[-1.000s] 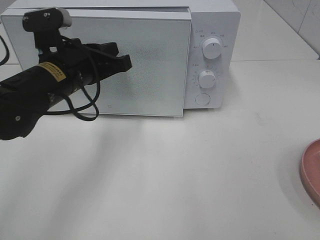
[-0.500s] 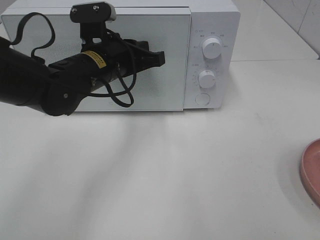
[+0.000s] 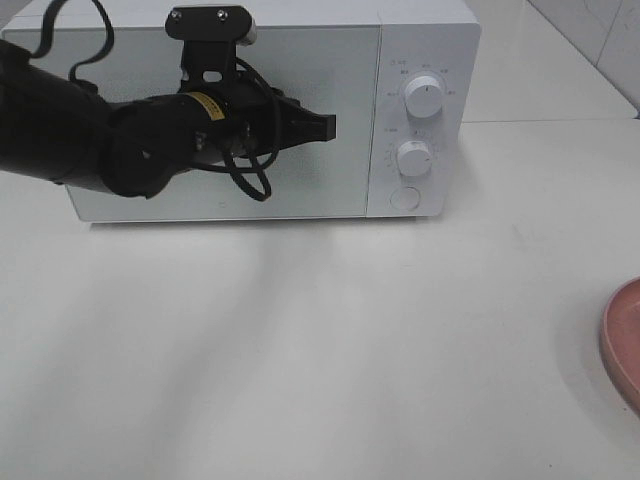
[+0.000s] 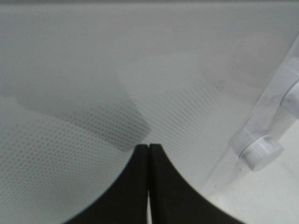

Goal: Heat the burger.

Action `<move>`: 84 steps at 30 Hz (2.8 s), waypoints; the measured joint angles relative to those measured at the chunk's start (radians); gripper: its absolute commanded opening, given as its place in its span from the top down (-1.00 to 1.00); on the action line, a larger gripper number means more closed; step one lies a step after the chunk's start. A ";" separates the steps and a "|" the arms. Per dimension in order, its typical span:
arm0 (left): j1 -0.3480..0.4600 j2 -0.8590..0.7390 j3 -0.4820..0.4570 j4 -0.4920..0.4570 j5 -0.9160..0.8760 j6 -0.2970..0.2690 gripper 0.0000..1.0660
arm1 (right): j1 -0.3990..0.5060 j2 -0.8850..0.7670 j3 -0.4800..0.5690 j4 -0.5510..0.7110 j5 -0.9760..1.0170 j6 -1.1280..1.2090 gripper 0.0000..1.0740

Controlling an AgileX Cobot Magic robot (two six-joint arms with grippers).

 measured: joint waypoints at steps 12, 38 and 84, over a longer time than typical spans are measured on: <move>-0.010 -0.173 -0.004 -0.012 0.575 0.000 0.39 | 0.000 0.000 0.000 0.000 0.000 0.000 -0.42; 0.064 -0.442 -0.004 0.042 1.417 -0.058 -0.83 | 0.000 0.000 0.000 0.000 0.000 0.000 -0.42; 0.657 -1.434 0.574 0.154 1.461 0.067 -0.83 | 0.000 0.000 0.000 0.000 0.000 0.000 -0.42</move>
